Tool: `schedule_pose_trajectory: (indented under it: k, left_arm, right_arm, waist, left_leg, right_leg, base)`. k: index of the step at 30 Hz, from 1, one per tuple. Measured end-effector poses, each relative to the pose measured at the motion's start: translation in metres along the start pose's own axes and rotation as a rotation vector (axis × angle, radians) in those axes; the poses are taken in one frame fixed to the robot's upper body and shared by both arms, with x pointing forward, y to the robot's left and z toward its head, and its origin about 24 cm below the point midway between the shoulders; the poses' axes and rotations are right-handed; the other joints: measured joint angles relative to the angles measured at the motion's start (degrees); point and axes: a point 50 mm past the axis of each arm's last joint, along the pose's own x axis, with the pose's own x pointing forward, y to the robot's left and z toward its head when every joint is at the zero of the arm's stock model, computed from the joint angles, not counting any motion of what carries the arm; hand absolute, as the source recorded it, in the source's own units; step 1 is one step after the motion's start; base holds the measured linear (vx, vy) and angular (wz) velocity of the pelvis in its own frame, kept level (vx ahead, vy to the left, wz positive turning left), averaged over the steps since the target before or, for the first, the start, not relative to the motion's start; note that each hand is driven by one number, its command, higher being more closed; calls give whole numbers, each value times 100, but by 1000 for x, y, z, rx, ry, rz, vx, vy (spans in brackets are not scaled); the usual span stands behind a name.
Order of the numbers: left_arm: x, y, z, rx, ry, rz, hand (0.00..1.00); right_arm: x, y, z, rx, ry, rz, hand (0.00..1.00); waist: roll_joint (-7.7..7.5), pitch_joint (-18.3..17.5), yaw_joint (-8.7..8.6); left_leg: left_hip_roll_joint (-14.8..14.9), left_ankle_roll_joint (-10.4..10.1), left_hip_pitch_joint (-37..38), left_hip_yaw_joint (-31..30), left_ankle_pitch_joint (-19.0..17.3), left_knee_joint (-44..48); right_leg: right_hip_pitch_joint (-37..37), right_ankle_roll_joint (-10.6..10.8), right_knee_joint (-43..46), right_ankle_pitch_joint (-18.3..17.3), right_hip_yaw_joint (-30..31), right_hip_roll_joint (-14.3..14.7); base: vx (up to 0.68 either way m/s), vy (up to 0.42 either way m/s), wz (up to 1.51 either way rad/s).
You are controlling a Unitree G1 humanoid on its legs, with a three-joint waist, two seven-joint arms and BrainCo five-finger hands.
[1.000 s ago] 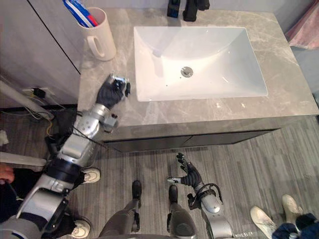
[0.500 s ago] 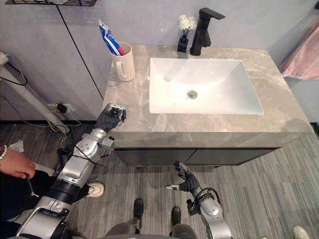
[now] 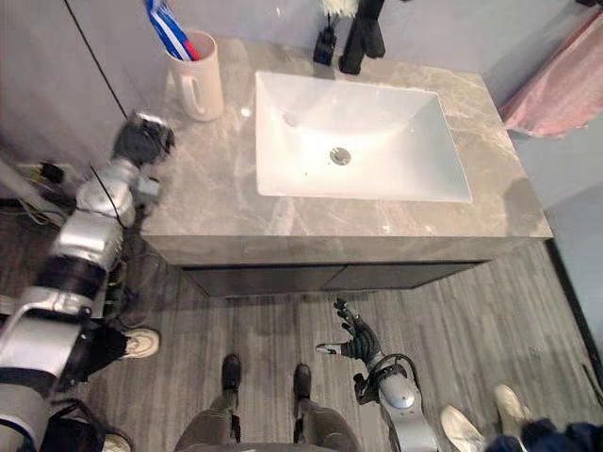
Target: Organize washtable
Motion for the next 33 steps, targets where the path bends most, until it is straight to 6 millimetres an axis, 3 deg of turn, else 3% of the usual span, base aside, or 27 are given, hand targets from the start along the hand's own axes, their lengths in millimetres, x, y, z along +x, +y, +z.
schedule_pose_trajectory:
  k: [4,10,33]
  left_arm:
    - [14,15,29,35,-65,30,100]
    - [21,25,55,31,-138,58,100]
    - [19,25,82,11,-268,85,100]
  right_arm:
    - [0,1,4,12,-19,-14,0]
    - [0,0,6,10,-31,-14,0]
    - [4,8,10,2,-49,18,0]
  waist:
    - [-32,216,-41]
    - [-22,504,-52]
    - [43,739,-147]
  left_leg:
    - [-1,10,-88,62,8,3]
    - [-5,9,-161,84,7,3]
    - [-43,11,-358,146,4,1]
  right_leg:
    - [-84,-14,-31,42,69,2]
    - [-175,-16,-45,42,105,6]
    - [-400,-3,-87,80,158,-41]
  base:
    - [52,9,-7]
    - [40,10,-3]
    - [2,2,-1]
